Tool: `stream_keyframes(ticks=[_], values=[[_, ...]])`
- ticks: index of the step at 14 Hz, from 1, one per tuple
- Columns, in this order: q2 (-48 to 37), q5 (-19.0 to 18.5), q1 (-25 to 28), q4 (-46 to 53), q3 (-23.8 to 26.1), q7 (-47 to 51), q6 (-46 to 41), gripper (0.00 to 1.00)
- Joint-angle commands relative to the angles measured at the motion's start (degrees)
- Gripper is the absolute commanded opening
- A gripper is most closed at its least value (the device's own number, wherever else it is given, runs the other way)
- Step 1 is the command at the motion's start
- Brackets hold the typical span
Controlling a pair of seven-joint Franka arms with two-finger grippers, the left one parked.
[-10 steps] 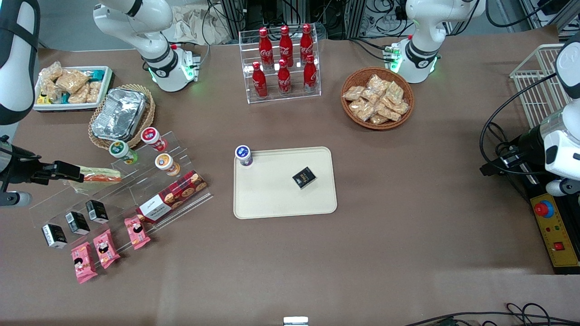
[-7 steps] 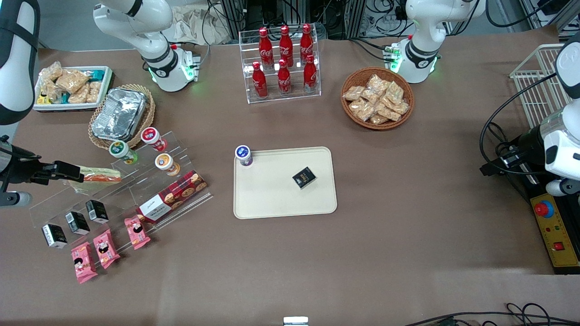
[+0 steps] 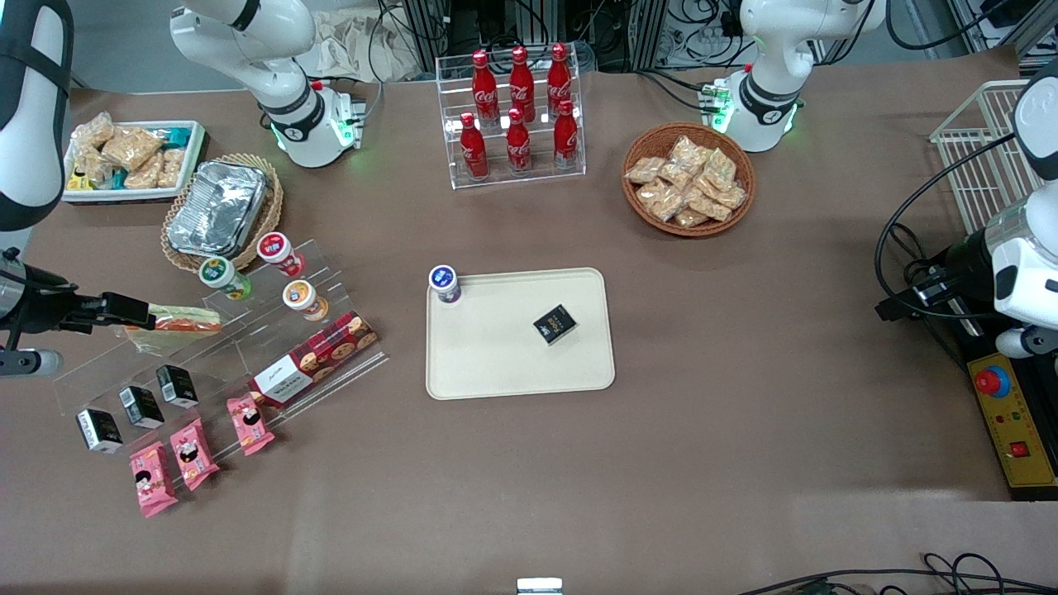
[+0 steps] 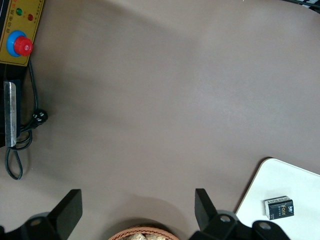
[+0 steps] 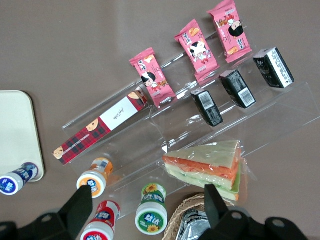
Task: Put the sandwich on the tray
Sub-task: 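Move the right gripper toward the wrapped sandwich on the acrylic rack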
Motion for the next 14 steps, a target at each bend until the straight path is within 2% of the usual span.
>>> stream_keyframes(ticks=[1,6,10,12,14], values=[[-3.63,0.23,-0.28,-4.87,-0.1,1.1,0.86,0.99],[-5.22,0.15,-0.37,-7.6,-1.24,1.36,2.79,0.99],[-11.8,0.06,-0.28,-19.79,-2.13,2.32,11.65,0.99],[-14.18,0.06,-0.37,-23.59,-2.13,7.05,13.34,0.99],[-14.36,0.06,-0.45,-23.6,-2.21,17.66,11.6,0.99]])
